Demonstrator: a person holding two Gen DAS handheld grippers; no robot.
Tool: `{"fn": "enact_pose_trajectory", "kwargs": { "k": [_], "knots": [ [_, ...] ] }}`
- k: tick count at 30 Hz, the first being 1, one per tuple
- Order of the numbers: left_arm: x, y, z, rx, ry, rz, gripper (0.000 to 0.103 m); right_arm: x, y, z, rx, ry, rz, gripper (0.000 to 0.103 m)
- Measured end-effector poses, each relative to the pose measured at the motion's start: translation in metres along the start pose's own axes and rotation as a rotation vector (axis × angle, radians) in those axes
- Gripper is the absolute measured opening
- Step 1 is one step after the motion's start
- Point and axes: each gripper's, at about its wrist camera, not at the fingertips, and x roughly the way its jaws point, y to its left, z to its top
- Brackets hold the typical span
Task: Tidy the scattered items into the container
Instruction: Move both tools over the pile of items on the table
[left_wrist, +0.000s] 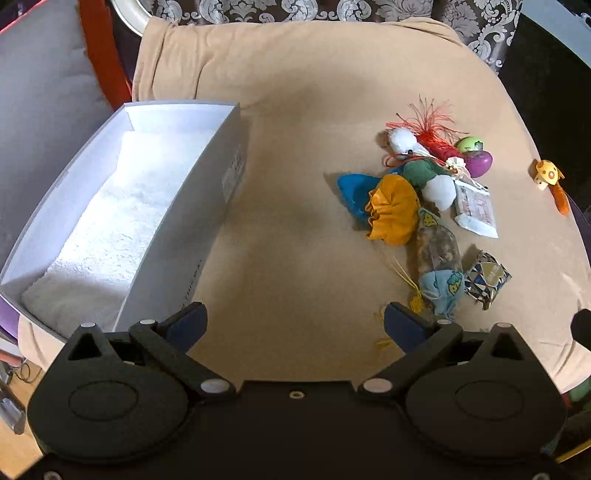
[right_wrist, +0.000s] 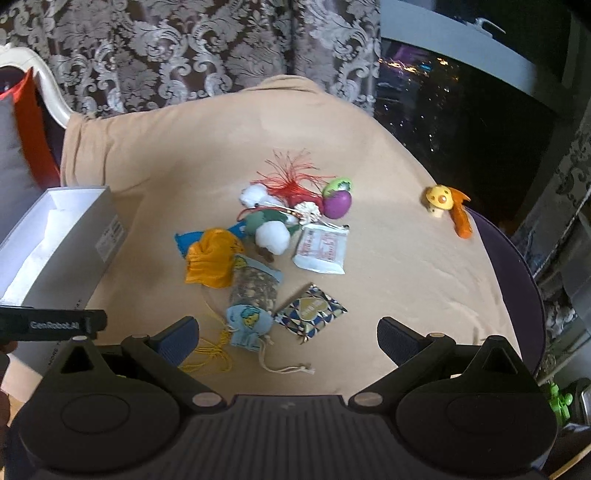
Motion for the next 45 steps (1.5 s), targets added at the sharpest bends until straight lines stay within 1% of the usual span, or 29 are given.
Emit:
{"fn": "enact_pose_trajectory", "kwargs": {
  "k": [5, 9, 11, 13, 15, 18, 19, 21, 23, 25, 27, 30, 31, 33, 35, 38, 42, 45],
  "knots": [
    [-0.003, -0.006, -0.004, 0.016, -0.001, -0.006, 0.099, -0.003, 0.004, -0.001, -0.013, -0.017, -0.010, 0.102],
    [-0.004, -0.007, -0.006, 0.037, 0.007, 0.025, 0.099, 0.007, -0.005, -0.003, -0.013, -0.016, -0.043, 0.102],
    [-0.003, -0.007, -0.008, 0.045, 0.024, 0.038, 0.099, 0.022, -0.018, -0.005, 0.006, 0.007, -0.075, 0.102],
    [-0.004, -0.006, -0.011, 0.044, 0.037, 0.019, 0.099, 0.040, -0.034, -0.009, 0.037, 0.044, -0.118, 0.102],
    [-0.005, -0.006, -0.014, 0.035, 0.046, 0.020, 0.099, 0.060, -0.055, -0.017, 0.080, 0.084, -0.153, 0.102],
    [-0.004, -0.008, -0.014, 0.018, 0.044, 0.063, 0.099, 0.078, -0.078, -0.029, 0.126, 0.111, -0.186, 0.102],
    [-0.003, -0.008, -0.014, 0.002, 0.048, 0.092, 0.099, 0.080, -0.084, -0.032, 0.135, 0.102, -0.197, 0.102],
    [0.000, -0.011, -0.013, -0.031, 0.056, 0.171, 0.099, 0.081, -0.093, -0.039, 0.144, 0.050, -0.223, 0.102],
    [0.001, -0.017, -0.011, -0.022, 0.038, 0.230, 0.099, 0.082, -0.094, -0.041, 0.116, 0.013, -0.230, 0.102],
    [0.001, -0.025, -0.011, 0.017, 0.017, 0.261, 0.099, 0.088, -0.087, -0.040, 0.063, 0.040, -0.230, 0.102],
    [0.002, -0.030, -0.011, 0.044, 0.013, 0.269, 0.099, 0.092, -0.074, -0.038, 0.003, 0.057, -0.270, 0.102],
    [0.003, -0.028, -0.010, 0.045, 0.013, 0.259, 0.099, 0.095, -0.054, -0.034, -0.065, 0.083, -0.298, 0.102],
    [0.002, -0.026, -0.010, 0.039, 0.014, 0.250, 0.099, 0.094, -0.047, -0.032, -0.078, 0.094, -0.297, 0.102],
    [0.000, -0.022, -0.010, 0.024, 0.018, 0.237, 0.099, 0.092, -0.036, -0.027, -0.076, 0.129, -0.247, 0.102],
    [0.001, -0.019, -0.010, 0.009, 0.023, 0.232, 0.099, 0.084, -0.031, -0.022, -0.037, 0.141, -0.179, 0.102],
    [0.002, -0.021, -0.011, 0.002, 0.026, 0.233, 0.099, 0.072, -0.025, -0.017, 0.018, 0.149, -0.121, 0.102],
    [0.002, -0.029, -0.012, 0.031, 0.020, 0.262, 0.099, 0.056, -0.020, -0.012, 0.046, 0.150, -0.095, 0.102],
    [0.003, -0.035, -0.011, 0.067, 0.014, 0.282, 0.099, 0.044, -0.018, -0.012, 0.045, 0.141, -0.100, 0.102]
  ]
}}
